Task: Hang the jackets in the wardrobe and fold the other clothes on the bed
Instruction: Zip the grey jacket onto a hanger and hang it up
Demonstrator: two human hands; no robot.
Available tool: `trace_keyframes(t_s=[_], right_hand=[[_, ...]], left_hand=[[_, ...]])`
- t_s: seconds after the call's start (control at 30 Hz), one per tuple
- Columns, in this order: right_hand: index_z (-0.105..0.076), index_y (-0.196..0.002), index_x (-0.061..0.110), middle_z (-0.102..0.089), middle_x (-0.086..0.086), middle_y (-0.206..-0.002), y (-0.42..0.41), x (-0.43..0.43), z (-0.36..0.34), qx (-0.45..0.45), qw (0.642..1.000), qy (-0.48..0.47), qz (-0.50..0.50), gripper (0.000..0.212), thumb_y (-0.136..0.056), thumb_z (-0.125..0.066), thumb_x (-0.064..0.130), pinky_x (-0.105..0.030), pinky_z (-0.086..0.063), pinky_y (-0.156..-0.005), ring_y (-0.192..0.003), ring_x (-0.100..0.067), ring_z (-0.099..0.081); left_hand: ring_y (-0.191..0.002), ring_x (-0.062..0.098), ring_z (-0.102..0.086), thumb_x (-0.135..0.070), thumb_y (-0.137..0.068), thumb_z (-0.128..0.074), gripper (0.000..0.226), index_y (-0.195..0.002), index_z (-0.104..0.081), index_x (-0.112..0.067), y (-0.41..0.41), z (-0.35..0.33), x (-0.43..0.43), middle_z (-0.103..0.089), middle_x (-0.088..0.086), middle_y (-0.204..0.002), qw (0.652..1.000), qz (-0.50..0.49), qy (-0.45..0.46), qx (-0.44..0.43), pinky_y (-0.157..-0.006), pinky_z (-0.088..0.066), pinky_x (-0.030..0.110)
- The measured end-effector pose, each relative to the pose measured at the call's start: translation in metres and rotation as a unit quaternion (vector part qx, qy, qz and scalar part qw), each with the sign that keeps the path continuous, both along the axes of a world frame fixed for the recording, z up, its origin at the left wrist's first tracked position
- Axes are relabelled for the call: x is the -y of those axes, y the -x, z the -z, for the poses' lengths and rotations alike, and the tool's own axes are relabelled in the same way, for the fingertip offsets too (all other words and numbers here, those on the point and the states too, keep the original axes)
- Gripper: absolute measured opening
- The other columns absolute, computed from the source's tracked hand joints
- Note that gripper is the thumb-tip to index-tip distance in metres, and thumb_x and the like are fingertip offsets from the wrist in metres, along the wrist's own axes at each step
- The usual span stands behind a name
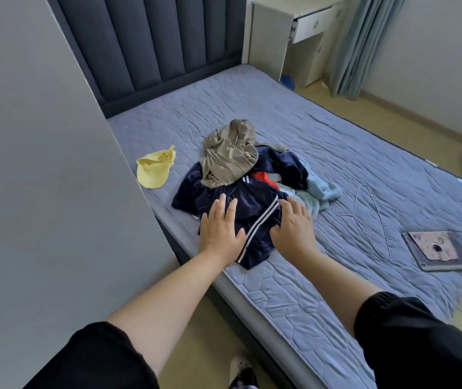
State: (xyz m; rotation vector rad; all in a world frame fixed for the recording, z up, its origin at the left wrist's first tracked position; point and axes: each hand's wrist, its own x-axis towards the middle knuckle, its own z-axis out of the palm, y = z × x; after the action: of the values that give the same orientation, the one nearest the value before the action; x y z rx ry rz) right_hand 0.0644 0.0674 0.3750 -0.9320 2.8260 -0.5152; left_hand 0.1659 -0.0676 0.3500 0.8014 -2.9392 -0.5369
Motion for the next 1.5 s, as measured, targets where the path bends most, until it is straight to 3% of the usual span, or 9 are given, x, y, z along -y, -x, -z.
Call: trace_keyframes(t_s=[0.23, 0.57, 0.73, 1.0, 1.07, 1.17, 1.23, 1.33, 1.5], right_hand=[[-0.030, -0.145, 0.010, -0.025, -0.011, -0.153, 0.093, 0.067, 0.062, 0.019, 1.000, -0.020, -0.011, 0.062, -0.087, -0.052, 0.016, -0.040, -0.012, -0.117, -0.142, -0.027, -0.017], [-0.010, -0.152, 0.015, -0.005, -0.009, -0.160, 0.177, 0.165, 0.209, 0.071, 0.993, -0.092, -0.002, 0.073, -0.092, -0.050, 0.027, -0.047, -0.007, -0.117, -0.147, -0.024, -0.003], [-0.003, -0.152, 0.019, 0.001, -0.010, -0.160, 0.200, 0.203, 0.279, 0.105, 0.986, -0.123, 0.026, 0.076, -0.092, -0.048, 0.031, -0.049, -0.009, -0.117, -0.147, -0.026, -0.002], [0.005, -0.151, 0.032, 0.011, -0.005, -0.160, 0.233, 0.214, 0.356, 0.200, 0.964, -0.130, 0.114, 0.081, -0.092, -0.050, 0.032, -0.059, -0.015, -0.112, -0.147, -0.027, 0.007], [0.006, -0.151, 0.034, 0.012, -0.003, -0.159, 0.239, 0.208, 0.370, 0.223, 0.957, -0.129, 0.130, 0.082, -0.092, -0.050, 0.032, -0.058, -0.019, -0.111, -0.147, -0.025, 0.009], [0.003, -0.151, 0.033, 0.012, -0.001, -0.160, 0.239, 0.202, 0.382, 0.221, 0.960, -0.122, 0.124, 0.081, -0.091, -0.051, 0.030, -0.055, -0.028, -0.110, -0.147, -0.022, 0.010], [0.002, -0.151, 0.032, 0.010, -0.001, -0.160, 0.233, 0.199, 0.384, 0.228, 0.961, -0.106, 0.116, 0.081, -0.090, -0.051, 0.028, -0.051, -0.033, -0.109, -0.147, -0.020, 0.009], [0.003, -0.152, 0.028, 0.006, -0.001, -0.161, 0.221, 0.192, 0.379, 0.254, 0.957, -0.085, 0.114, 0.083, -0.090, -0.052, 0.026, -0.044, -0.027, -0.114, -0.147, -0.019, 0.005], [0.003, -0.152, 0.027, 0.001, 0.003, -0.161, 0.203, 0.167, 0.350, 0.260, 0.952, -0.013, 0.158, 0.089, -0.086, -0.058, 0.021, -0.036, -0.038, -0.107, -0.146, -0.016, -0.011]], left_hand=[[-0.146, 0.024, -0.005, -0.033, -0.094, -0.046, 0.069, -0.152, -0.012, -0.015, 0.087, 0.059, 0.063, -0.001, 0.009, -0.160, 0.999, -0.024, -0.031, 0.024, -0.116, -0.018, 0.044], [-0.145, 0.025, -0.016, -0.024, -0.097, -0.046, 0.062, -0.151, -0.016, -0.016, 0.195, 0.216, 0.186, -0.012, 0.008, -0.159, 0.983, -0.112, -0.117, 0.083, -0.116, -0.023, 0.043], [-0.133, 0.027, -0.033, -0.026, -0.097, -0.045, 0.054, -0.147, -0.025, -0.015, 0.251, 0.280, 0.225, -0.031, 0.006, -0.150, 0.979, -0.118, -0.131, 0.100, -0.103, -0.034, 0.042], [-0.137, 0.032, -0.030, -0.034, -0.094, -0.055, 0.080, -0.152, 0.001, -0.028, 0.337, 0.344, 0.261, -0.014, 0.010, -0.158, 0.988, -0.078, -0.113, 0.075, -0.101, -0.037, 0.046], [-0.128, 0.034, -0.042, -0.029, -0.093, -0.058, 0.086, -0.152, 0.005, -0.027, 0.356, 0.353, 0.267, -0.031, 0.012, -0.150, 0.988, -0.078, -0.093, 0.097, -0.094, -0.041, 0.043], [-0.107, 0.033, -0.055, -0.011, -0.092, -0.053, 0.056, -0.143, -0.029, -0.017, 0.374, 0.359, 0.269, -0.059, 0.013, -0.117, 0.989, -0.099, -0.040, 0.098, -0.076, -0.037, 0.037], [-0.100, 0.033, -0.056, 0.000, -0.089, -0.047, 0.022, -0.108, -0.051, -0.009, 0.370, 0.358, 0.263, -0.061, 0.013, -0.109, 0.992, -0.091, -0.032, 0.079, -0.072, -0.034, 0.035], [-0.090, 0.032, -0.054, 0.007, -0.082, -0.040, 0.018, -0.074, -0.042, -0.010, 0.341, 0.356, 0.249, -0.058, 0.012, -0.094, 0.996, -0.067, -0.052, 0.042, -0.066, -0.031, 0.033], [-0.106, 0.030, -0.051, 0.008, -0.080, -0.041, 0.040, -0.111, -0.063, -0.003, 0.283, 0.328, 0.211, -0.060, 0.011, -0.108, 0.994, -0.059, -0.089, -0.025, -0.073, -0.029, 0.029]])
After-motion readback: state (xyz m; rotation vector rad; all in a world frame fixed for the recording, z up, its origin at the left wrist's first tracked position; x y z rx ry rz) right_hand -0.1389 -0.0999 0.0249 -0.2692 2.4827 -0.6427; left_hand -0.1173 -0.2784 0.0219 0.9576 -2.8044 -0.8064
